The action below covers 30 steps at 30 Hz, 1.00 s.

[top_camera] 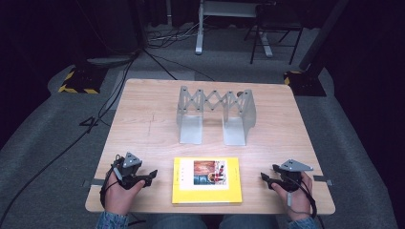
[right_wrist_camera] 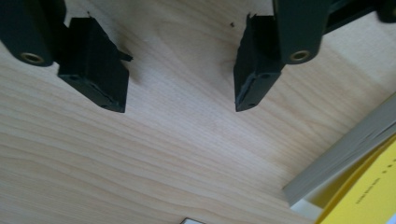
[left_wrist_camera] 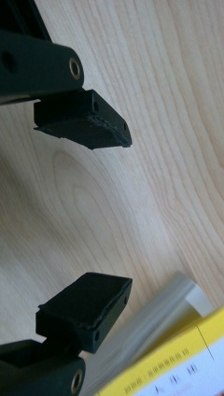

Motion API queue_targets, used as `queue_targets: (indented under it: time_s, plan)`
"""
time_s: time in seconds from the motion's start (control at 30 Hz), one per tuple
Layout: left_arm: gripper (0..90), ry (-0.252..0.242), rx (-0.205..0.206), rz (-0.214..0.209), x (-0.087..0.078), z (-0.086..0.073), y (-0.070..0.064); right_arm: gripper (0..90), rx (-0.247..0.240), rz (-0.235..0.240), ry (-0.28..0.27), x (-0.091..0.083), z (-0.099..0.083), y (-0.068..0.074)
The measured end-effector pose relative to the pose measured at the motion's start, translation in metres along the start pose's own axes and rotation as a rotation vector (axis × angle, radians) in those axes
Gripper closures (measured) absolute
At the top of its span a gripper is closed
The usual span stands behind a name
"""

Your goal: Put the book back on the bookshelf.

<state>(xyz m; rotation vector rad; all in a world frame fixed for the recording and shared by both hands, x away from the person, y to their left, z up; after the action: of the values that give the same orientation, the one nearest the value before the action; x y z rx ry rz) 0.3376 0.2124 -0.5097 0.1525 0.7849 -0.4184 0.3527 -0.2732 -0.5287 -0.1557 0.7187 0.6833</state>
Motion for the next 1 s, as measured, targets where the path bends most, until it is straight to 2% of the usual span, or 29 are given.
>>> queue_targets:
  time_s: [0.1, 0.2, 0.3, 0.5, 0.57, 0.87, 1.0]
  plan:
    - [29.3, 0.005, -0.003, -0.026, -0.004, 0.004, -0.006, 39.8, -0.013, 0.012, -0.016, -0.004, 0.004, 0.008]
    - [30.4, 0.009, -0.015, -0.044, -0.007, 0.008, -0.013, 39.9, -0.025, 0.032, -0.009, -0.006, 0.009, 0.015]
    - [30.9, 0.014, -0.006, -0.068, -0.007, 0.011, -0.023, 40.3, -0.040, 0.050, 0.005, -0.005, 0.011, 0.023]
    - [31.0, 0.015, 0.037, -0.123, -0.003, 0.019, -0.041, 40.3, -0.059, 0.097, 0.016, -0.003, 0.013, 0.040]
    - [31.2, 0.013, 0.038, -0.140, -0.001, 0.022, -0.045, 40.4, -0.071, 0.106, 0.023, -0.002, 0.014, 0.046]
    - [31.1, 0.037, 0.051, -0.170, 0.011, 0.028, -0.060, 40.3, -0.106, 0.118, 0.062, 0.004, 0.011, 0.061]
    - [30.1, 0.050, 0.073, -0.183, 0.017, 0.029, -0.065, 40.2, -0.118, 0.120, 0.070, 0.003, 0.011, 0.065]
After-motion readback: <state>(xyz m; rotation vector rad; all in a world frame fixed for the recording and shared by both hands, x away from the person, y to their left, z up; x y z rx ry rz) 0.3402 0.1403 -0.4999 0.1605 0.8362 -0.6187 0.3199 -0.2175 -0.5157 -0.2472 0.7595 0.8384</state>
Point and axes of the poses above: each handheld gripper's, and its own axes: x roughly forward along the jaws, z roughly out of its top, y roughly to its left, the point moved 4 cm from there along x, roughly forward along the jaws, and after that the axes turned 8 degrees about z, right-handed, at the moved point
